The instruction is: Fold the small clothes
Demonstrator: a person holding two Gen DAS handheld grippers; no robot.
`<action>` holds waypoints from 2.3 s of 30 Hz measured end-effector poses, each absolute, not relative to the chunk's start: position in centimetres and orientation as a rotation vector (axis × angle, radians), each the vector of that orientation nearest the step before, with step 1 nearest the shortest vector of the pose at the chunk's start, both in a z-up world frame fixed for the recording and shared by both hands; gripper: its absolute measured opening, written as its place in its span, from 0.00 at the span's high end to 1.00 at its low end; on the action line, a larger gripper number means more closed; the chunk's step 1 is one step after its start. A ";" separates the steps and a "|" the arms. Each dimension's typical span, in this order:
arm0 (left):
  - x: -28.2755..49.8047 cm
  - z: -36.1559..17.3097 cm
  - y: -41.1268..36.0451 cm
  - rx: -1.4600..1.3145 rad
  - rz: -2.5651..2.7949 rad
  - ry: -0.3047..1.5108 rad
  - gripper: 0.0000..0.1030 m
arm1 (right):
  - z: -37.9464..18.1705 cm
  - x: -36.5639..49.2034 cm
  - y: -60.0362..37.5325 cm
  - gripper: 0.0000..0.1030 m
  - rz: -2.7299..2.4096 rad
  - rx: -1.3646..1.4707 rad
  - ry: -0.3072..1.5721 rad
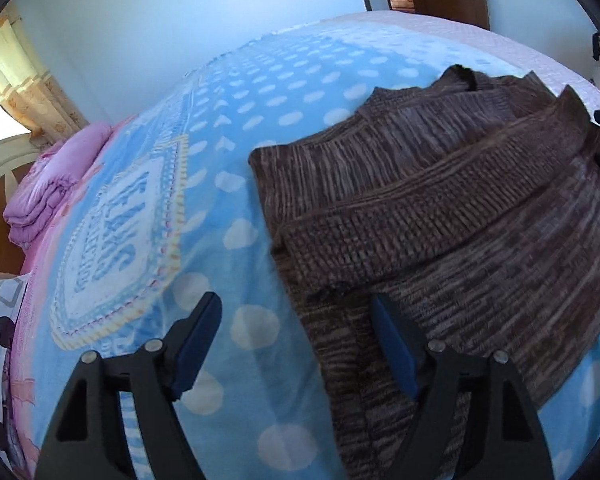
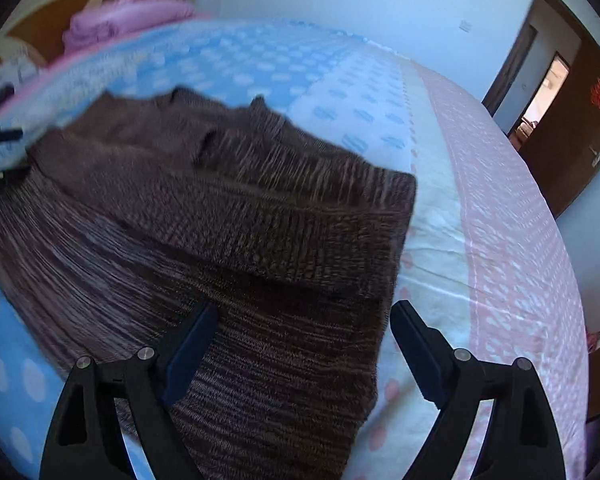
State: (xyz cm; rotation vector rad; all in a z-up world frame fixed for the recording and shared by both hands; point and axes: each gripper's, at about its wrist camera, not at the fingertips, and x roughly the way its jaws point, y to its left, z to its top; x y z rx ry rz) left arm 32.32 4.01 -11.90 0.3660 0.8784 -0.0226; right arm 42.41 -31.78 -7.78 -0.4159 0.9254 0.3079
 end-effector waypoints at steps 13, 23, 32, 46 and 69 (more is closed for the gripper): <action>40.6 -8.1 7.4 0.200 0.198 0.883 0.06 | -2.3 49.8 -35.5 0.14 0.098 -0.284 0.805; 40.9 -7.0 9.9 0.097 0.162 0.924 0.01 | -3.0 43.2 -32.7 0.14 0.309 -0.346 0.755; 40.3 -6.4 10.4 0.096 0.192 0.899 0.00 | -6.6 45.3 -27.3 0.14 0.244 -0.689 0.814; 34.6 -12.2 5.9 0.391 0.038 0.934 0.00 | -3.0 45.7 -31.3 0.14 0.265 -0.379 0.790; 38.6 -11.4 10.2 0.094 0.317 0.888 0.00 | -4.0 48.5 -35.2 0.15 0.259 -0.181 0.794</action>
